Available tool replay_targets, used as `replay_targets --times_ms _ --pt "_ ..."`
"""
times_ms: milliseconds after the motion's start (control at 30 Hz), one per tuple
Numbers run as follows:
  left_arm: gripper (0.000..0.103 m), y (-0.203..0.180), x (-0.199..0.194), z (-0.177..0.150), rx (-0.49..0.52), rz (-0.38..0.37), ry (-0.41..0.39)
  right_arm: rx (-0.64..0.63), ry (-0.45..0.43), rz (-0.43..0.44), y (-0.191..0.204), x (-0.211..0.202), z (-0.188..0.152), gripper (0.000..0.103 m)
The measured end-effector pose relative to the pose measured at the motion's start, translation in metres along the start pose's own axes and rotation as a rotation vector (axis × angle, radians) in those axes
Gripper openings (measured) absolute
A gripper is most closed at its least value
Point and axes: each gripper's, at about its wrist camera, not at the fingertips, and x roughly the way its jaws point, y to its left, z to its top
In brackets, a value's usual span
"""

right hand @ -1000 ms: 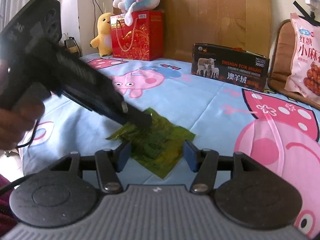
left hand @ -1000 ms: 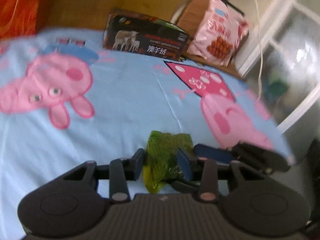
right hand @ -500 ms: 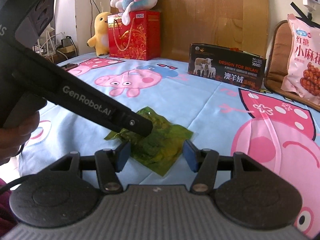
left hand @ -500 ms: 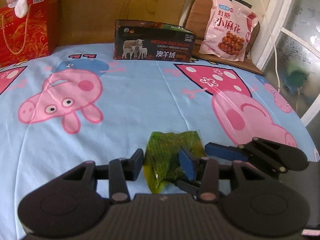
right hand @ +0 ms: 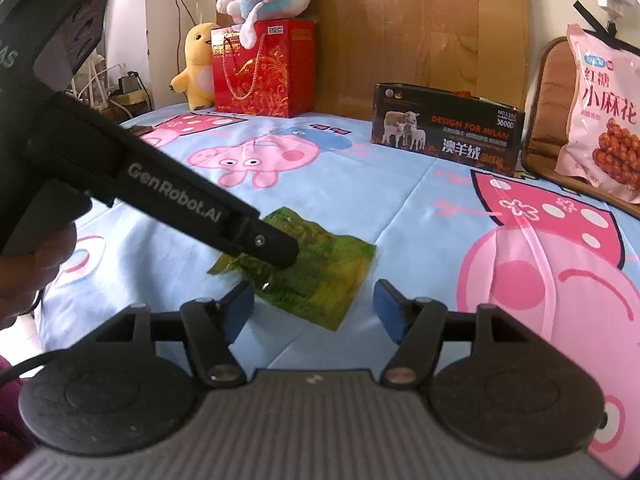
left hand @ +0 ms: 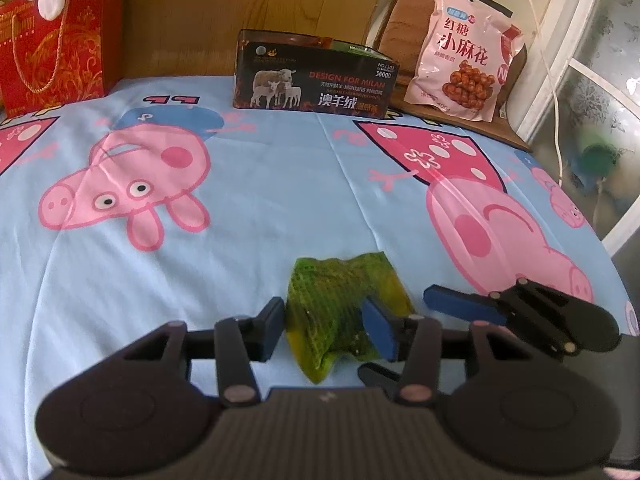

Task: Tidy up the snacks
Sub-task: 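Lower the left tool onto the dark green pack and close it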

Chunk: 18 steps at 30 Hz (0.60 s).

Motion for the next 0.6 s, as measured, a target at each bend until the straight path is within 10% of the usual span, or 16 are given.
replay_targets --times_ms 300,600 --pt "0.044 0.027 0.002 0.002 -0.115 -0.19 0.025 0.02 0.011 -0.017 -0.006 -0.003 -0.001 0.072" --pt "0.026 0.021 0.014 0.014 -0.067 -0.212 0.004 0.038 -0.003 -0.048 -0.007 0.006 0.003 0.064"
